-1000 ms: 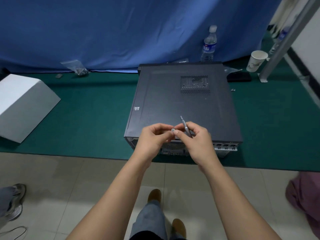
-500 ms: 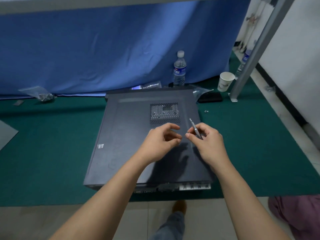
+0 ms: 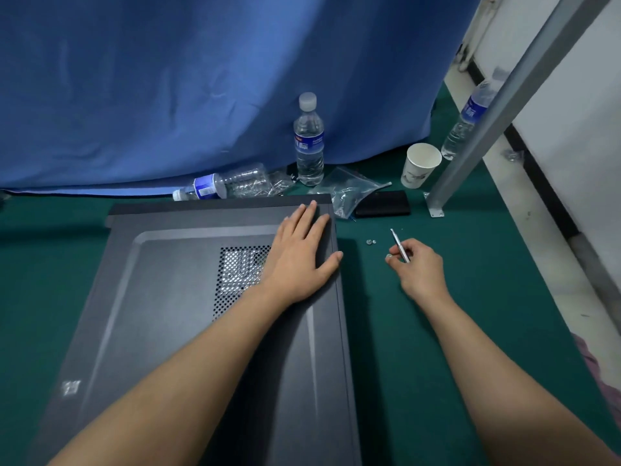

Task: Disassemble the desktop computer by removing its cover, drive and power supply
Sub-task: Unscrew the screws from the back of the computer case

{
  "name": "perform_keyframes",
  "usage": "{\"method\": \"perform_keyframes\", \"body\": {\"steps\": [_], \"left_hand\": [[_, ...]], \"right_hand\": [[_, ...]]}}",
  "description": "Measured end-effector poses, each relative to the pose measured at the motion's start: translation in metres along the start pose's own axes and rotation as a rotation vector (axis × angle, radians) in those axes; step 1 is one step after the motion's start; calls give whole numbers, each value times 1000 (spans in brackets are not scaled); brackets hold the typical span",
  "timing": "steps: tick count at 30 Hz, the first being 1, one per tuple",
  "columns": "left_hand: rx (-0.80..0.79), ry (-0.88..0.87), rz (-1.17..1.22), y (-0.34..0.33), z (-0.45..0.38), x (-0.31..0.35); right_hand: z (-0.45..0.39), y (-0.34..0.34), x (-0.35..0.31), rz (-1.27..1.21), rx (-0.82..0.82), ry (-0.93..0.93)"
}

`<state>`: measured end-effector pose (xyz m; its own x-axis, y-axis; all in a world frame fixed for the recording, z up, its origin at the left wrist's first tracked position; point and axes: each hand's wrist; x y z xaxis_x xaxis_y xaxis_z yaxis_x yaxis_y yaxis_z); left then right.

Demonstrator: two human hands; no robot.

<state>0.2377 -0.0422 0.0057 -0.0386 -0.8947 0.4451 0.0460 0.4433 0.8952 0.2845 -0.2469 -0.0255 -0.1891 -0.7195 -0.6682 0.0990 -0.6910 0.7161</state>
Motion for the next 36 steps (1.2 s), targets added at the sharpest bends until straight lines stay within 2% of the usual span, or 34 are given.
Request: {"method": "perform_keyframes", "body": {"steps": [8, 17, 29, 34, 36], "left_hand": [[36, 8, -70, -9, -4, 2], [36, 14, -90, -7, -4, 5], [49, 9, -78, -6, -3, 4], [65, -6, -65, -7, -1, 2], [68, -7, -53, -7, -1, 1]], "right_hand": [[-58, -40, 33, 72, -62, -30], [-87, -64, 45, 140, 1, -26], [-76, -61, 42, 12, 56, -82], [-40, -39, 25, -153, 211, -115], [-22, -29, 11, -185, 210, -119]]}}
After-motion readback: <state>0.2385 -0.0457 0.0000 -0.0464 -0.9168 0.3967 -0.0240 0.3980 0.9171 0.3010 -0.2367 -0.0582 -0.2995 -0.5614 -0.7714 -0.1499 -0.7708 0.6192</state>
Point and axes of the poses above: each hand's wrist, its own z-axis away from the middle knuckle, its own y-axis out of the back of the hand, x = y × z, and after that the axes turned 7 degrees about z, right-handed
